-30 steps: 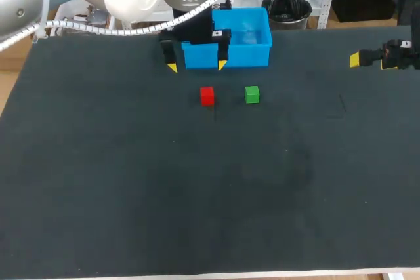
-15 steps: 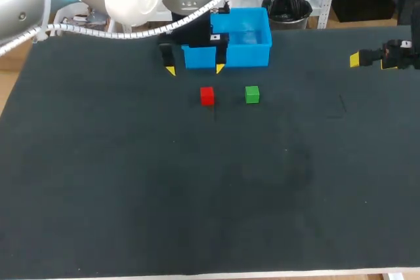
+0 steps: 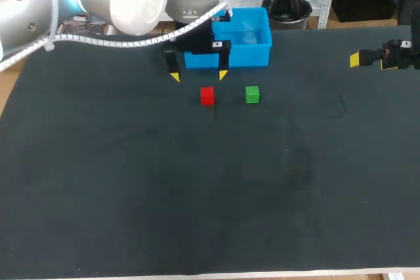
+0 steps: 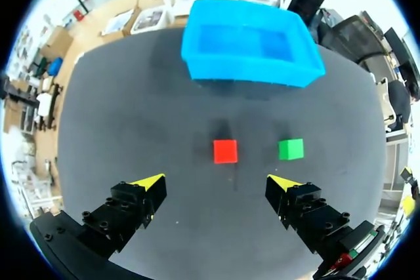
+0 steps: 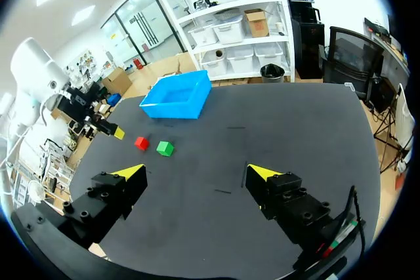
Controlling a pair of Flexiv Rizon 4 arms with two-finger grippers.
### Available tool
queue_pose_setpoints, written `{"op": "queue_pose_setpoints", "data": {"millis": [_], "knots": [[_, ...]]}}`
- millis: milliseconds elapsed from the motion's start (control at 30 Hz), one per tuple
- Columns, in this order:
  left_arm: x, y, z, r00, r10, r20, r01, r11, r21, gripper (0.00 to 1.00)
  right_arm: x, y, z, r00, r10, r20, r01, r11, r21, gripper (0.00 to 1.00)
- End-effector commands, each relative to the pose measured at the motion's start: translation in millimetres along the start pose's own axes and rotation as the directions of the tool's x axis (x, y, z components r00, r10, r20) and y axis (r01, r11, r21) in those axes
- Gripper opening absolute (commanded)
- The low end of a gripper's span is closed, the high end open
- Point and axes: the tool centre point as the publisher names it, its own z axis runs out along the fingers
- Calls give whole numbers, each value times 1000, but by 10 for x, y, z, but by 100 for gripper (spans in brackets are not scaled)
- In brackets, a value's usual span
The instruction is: Use the left arm to pick the red cube and place it into the blue plastic box first, then use the right arm to grasp the green cube and put it into the same blue plastic box after the first action is fully finished.
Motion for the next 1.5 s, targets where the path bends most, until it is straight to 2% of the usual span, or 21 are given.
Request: {"op": "queue_pose_setpoints", "data": {"millis": [33,233,467,700,967,1500], "knots": [[-62,-58,118,1000,-2,-22,1,1000,-19,100,1,0,0,1000,0,0,0,1000,0,100],[-50,-98,357,997,-30,-76,28,999,-40,100,1,0,0,1000,0,0,0,1000,0,100],[-48,-152,536,994,-35,-104,30,998,-46,100,1,0,0,1000,0,0,0,1000,0,100],[-87,-167,654,991,-45,-127,36,997,-70,100,1,0,0,1000,0,0,0,1000,0,100],[-115,-172,762,982,-65,-178,54,997,-63,100,1,0,0,1000,0,0,0,1000,0,100],[-138,-137,950,984,-8,-175,-4,997,-71,100,1,0,0,1000,0,0,0,1000,0,100]]}}
